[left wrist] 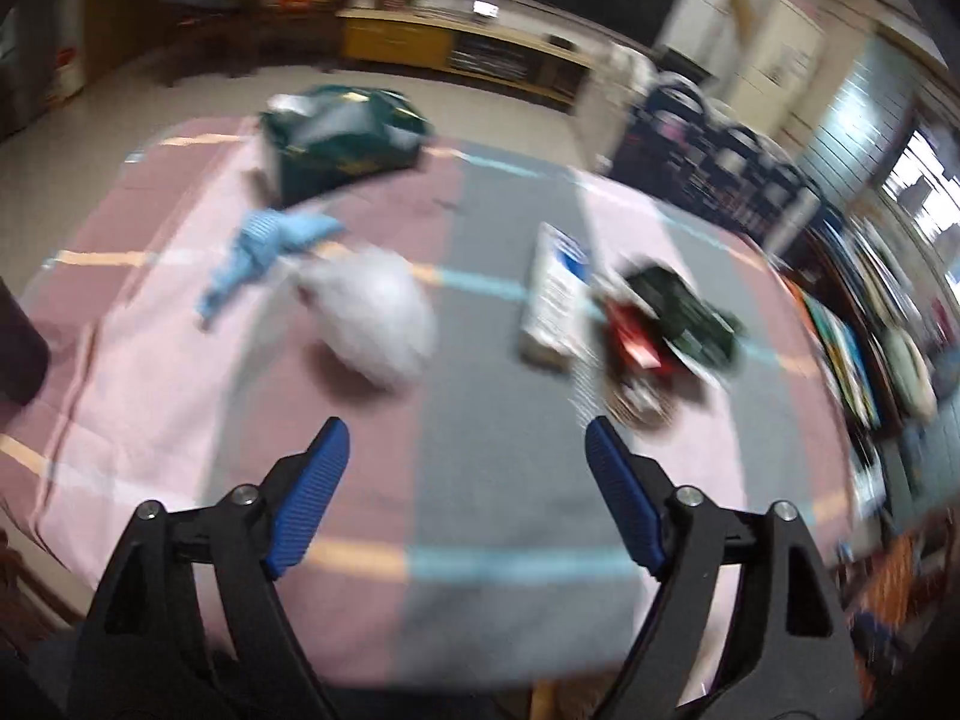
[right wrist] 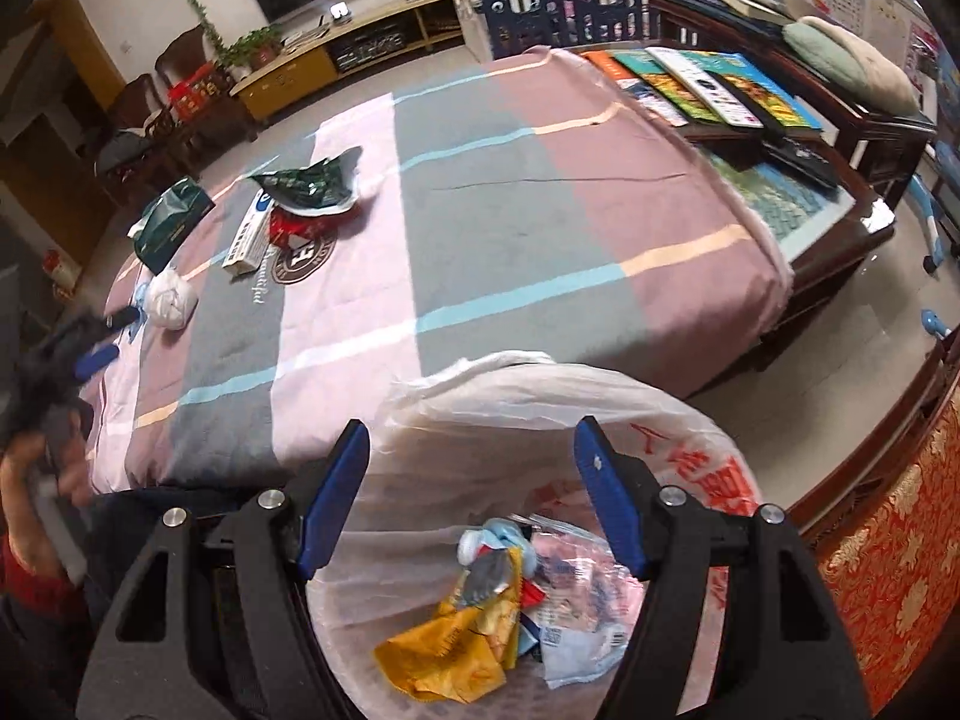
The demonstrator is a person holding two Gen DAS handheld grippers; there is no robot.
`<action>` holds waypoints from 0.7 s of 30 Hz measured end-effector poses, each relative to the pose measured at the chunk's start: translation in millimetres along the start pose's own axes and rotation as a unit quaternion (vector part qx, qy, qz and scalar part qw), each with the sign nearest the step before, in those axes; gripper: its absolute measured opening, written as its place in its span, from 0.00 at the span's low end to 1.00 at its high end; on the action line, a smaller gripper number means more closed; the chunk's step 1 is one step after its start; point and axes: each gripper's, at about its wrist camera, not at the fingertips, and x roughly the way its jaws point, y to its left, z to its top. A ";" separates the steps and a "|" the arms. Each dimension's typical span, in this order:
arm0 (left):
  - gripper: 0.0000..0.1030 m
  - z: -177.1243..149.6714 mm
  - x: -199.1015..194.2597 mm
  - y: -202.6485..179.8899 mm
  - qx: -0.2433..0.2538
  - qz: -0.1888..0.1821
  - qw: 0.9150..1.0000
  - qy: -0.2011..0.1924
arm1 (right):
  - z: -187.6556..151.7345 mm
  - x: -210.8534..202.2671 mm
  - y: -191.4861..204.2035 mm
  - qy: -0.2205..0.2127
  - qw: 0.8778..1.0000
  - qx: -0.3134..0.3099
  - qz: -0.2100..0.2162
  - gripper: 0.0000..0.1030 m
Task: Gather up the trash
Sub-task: 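Grasp the white plastic bag with the left tool, then grasp the green wafer package with the right tool while the left tool regrasps the white bag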
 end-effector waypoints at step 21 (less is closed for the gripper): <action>0.18 -23.3 10.8 39.1 0.006 -0.094 0.996 -0.010 | 160.1 149.5 134.0 -0.067 0.995 -0.059 -0.044 0.68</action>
